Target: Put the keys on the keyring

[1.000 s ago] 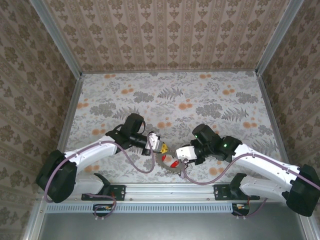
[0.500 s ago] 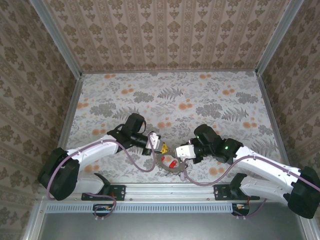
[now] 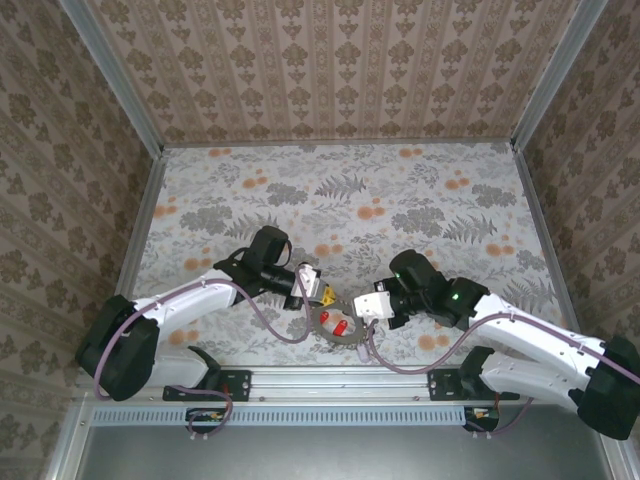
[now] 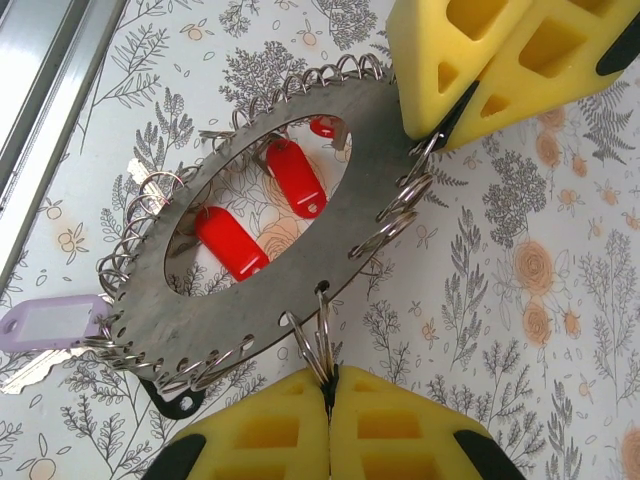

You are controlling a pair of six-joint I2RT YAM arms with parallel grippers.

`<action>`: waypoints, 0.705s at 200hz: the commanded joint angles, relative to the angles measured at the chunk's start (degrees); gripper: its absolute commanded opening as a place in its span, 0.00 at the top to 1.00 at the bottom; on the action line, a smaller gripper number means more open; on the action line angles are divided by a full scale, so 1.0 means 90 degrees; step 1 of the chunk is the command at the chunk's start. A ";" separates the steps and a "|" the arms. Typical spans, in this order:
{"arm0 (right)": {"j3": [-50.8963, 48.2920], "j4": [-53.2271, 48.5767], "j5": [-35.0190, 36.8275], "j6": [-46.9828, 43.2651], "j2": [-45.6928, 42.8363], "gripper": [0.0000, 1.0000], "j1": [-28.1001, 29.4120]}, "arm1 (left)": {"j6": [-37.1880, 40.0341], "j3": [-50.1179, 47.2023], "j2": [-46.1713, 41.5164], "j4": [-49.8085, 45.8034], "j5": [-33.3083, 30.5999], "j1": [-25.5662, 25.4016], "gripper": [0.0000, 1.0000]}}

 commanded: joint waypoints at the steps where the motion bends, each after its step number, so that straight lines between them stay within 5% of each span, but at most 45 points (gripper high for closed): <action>1: -0.0036 -0.0333 -0.0294 -0.0083 -0.0158 0.95 0.0041 | 0.0206 0.0202 0.0033 0.0094 0.0349 0.0069 1.00; 70: -0.0113 0.0545 -0.1560 0.1198 0.0333 1.00 -0.0152 | 0.0484 0.0394 0.0237 -0.0108 0.0295 0.0131 1.00; 87: -0.0150 0.0855 -0.1751 0.1536 0.0561 1.00 -0.0274 | 0.0695 0.0662 0.0386 -0.0517 0.0269 0.0175 0.80; 94: -0.0152 0.0954 -0.1799 0.1663 0.0649 1.00 -0.0326 | 0.0836 0.0789 0.0404 -0.0775 0.0314 0.0196 0.57; 98: -0.0148 0.1004 -0.1820 0.1736 0.0697 1.00 -0.0340 | 0.0968 0.0864 0.0395 -0.0953 0.0356 0.0205 0.11; 100: -0.0145 0.1025 -0.1830 0.1773 0.0718 1.00 -0.0351 | 0.1029 0.0909 0.0390 -0.1053 0.0373 0.0211 0.03; 121: -0.0142 0.1263 -0.1722 0.2149 0.0887 1.00 -0.0379 | 0.1224 0.1190 0.0169 -0.1680 0.0298 0.0217 0.00; 141: -0.0190 0.1660 -0.1473 0.2683 0.1059 1.00 -0.0388 | 0.0411 0.0887 -0.0376 -0.1025 -0.0323 0.0181 0.00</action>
